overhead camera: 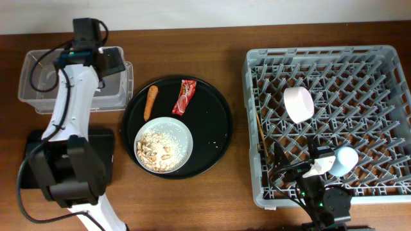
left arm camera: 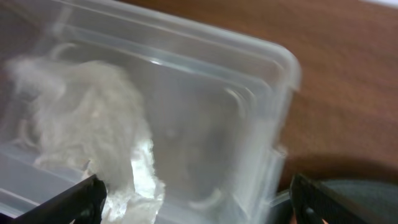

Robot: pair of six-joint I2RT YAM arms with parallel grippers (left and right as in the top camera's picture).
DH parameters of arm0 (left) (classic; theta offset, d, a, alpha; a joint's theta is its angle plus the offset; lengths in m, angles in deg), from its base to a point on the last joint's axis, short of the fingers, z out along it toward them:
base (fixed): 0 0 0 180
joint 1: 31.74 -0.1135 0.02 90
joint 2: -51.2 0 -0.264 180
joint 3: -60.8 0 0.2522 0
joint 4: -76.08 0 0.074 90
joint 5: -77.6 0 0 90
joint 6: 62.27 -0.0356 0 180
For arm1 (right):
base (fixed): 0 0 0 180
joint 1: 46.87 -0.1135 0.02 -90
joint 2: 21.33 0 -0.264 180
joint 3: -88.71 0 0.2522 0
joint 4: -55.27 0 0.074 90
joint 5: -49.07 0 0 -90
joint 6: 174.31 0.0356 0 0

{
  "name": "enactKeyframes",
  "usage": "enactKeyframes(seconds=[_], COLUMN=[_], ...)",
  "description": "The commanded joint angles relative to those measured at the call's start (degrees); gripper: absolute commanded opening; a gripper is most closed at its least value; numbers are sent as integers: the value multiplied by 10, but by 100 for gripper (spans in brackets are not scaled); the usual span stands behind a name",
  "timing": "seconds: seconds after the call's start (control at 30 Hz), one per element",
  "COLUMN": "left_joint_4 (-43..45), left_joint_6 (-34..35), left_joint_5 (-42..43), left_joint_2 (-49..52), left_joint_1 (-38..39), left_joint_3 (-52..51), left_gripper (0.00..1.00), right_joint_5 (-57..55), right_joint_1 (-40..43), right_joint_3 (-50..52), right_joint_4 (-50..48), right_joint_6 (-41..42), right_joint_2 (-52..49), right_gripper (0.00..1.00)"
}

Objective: Sort waste into correct bins and load items into the dishwasher rack
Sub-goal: 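Move the tissue over the clear bin and release it, then grasp the red wrapper on the black tray with the left gripper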

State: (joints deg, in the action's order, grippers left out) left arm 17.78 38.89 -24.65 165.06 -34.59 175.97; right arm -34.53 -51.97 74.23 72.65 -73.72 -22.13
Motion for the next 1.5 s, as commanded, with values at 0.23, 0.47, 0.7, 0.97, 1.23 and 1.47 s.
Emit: enactKeyframes(seconds=[0.23,0.47,0.7,0.97,1.23,1.47], left_joint_4=[-72,-92,-21,-19,-124,-126], left_joint_6=[-18,-12,-12,-12,-12,-12], left_joint_5=[67,16,-19,40,66,30], left_joint_2=[25,23,113,126,30,6], left_joint_1=[167,163,139,139,139,139], left_joint_3=[-11,-11,-11,-12,59,25], left_gripper=[84,85,66,33,0,52], right_joint_5=[5,5,5,5,5,5], right_joint_1=[3,3,3,3,3,3], right_joint_3=[4,4,4,4,4,4], right_joint_4=[2,2,2,2,2,2], right_joint_6=[4,4,4,4,4,4], right_joint_2=[4,4,4,4,4,4], right_gripper=[98,98,98,98,98,98])
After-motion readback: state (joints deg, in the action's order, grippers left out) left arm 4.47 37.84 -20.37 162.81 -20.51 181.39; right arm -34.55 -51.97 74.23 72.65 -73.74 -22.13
